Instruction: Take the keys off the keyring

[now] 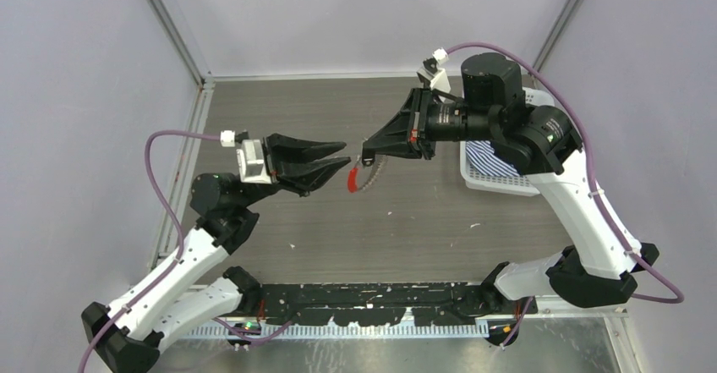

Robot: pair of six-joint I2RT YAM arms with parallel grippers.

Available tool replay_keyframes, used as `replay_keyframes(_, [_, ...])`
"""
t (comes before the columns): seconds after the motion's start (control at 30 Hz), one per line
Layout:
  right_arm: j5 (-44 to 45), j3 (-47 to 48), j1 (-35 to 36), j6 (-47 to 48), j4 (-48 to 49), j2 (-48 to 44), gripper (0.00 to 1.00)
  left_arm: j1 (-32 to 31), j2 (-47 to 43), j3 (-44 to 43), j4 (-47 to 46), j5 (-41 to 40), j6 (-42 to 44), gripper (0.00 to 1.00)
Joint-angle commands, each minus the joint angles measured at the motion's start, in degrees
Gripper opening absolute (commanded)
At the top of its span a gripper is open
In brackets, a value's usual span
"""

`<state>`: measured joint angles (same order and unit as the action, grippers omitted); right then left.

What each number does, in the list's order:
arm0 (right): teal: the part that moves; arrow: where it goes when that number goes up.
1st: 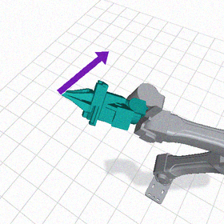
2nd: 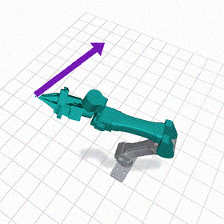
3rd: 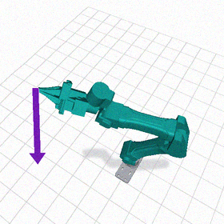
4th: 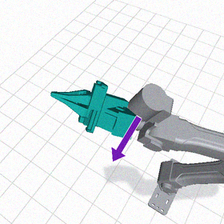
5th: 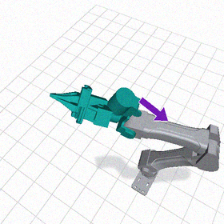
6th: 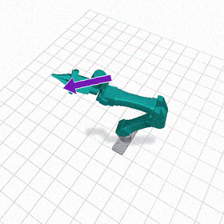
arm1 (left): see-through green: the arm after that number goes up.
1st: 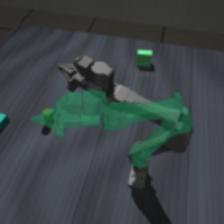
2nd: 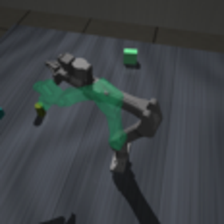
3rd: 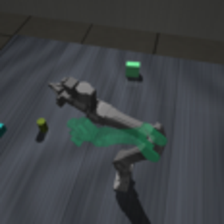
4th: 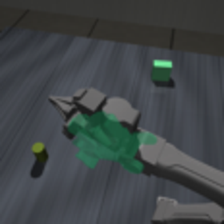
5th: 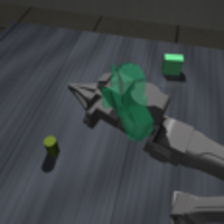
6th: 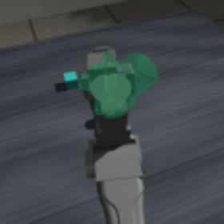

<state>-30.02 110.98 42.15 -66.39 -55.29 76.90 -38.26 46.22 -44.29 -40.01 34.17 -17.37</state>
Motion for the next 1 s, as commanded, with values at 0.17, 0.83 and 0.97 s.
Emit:
replay_keyframes(0.17, [-3.6, 0.9, 0.0, 1.5, 4.2, 0.3, 0.01, -0.3, 5.6, -3.2, -4.5, 0.6, -0.1, 0.3])
replay_keyframes(0.83, [-3.5, 0.3, 0.0, 2.7, 3.8, 0.4, 0.01, -0.6, 5.5, -2.5, -7.2, 1.3, -3.6, 0.3])
replay_keyframes(0.97, [-3.8, 0.0, 0.0, 2.4, 4.2, 0.2, 0.01, -0.6, 5.2, -3.0, -6.2, 2.5, -3.2, 0.25])
